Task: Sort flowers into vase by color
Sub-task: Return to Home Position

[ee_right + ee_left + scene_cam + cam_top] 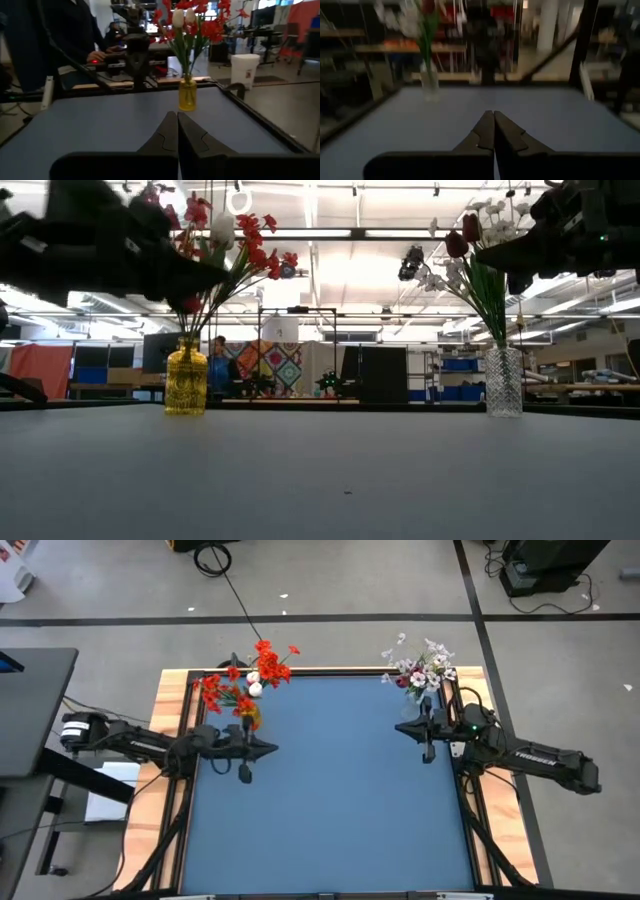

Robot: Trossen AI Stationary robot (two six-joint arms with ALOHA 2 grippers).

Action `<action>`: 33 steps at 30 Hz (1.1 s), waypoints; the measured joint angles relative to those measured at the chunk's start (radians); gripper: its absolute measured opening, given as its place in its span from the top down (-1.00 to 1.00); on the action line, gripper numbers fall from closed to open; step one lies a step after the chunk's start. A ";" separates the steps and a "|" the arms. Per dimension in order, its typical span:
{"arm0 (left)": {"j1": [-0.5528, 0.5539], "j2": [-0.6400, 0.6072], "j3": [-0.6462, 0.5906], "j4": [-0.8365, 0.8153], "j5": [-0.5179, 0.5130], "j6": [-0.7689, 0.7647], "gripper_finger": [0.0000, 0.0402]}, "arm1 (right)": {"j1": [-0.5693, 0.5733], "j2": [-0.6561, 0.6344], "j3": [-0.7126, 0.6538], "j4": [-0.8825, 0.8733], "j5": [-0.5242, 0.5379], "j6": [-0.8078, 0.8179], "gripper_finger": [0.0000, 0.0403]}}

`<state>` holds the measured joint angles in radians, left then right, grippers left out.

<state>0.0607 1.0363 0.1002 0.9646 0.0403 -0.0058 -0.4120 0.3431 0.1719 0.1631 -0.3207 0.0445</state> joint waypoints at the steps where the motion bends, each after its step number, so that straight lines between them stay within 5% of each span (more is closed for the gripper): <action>1: 0.007 -0.010 -0.023 0.045 -0.001 -0.006 0.98 | -0.009 0.000 0.000 -0.002 -0.019 0.005 1.00; 6: 0.039 -0.092 -0.092 0.072 0.003 -0.037 0.98 | -0.071 -0.003 0.000 -0.071 -0.148 0.015 1.00; 12: 0.126 -0.216 -0.091 -0.146 0.135 -0.050 0.98 | -0.151 -0.064 0.000 -0.101 -0.119 0.028 1.00; 18: 0.180 -0.325 -0.092 -0.202 0.199 -0.028 0.98 | -0.252 -0.148 0.000 -0.185 -0.205 0.026 1.00; 33: 0.165 -0.595 -0.092 -0.558 0.294 0.001 0.98 | -0.340 -0.260 -0.059 -0.138 -0.320 0.081 1.00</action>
<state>0.2259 0.4413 0.0082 0.4069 0.3346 -0.0048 -0.7517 0.0833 0.1125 0.0247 -0.6404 0.1259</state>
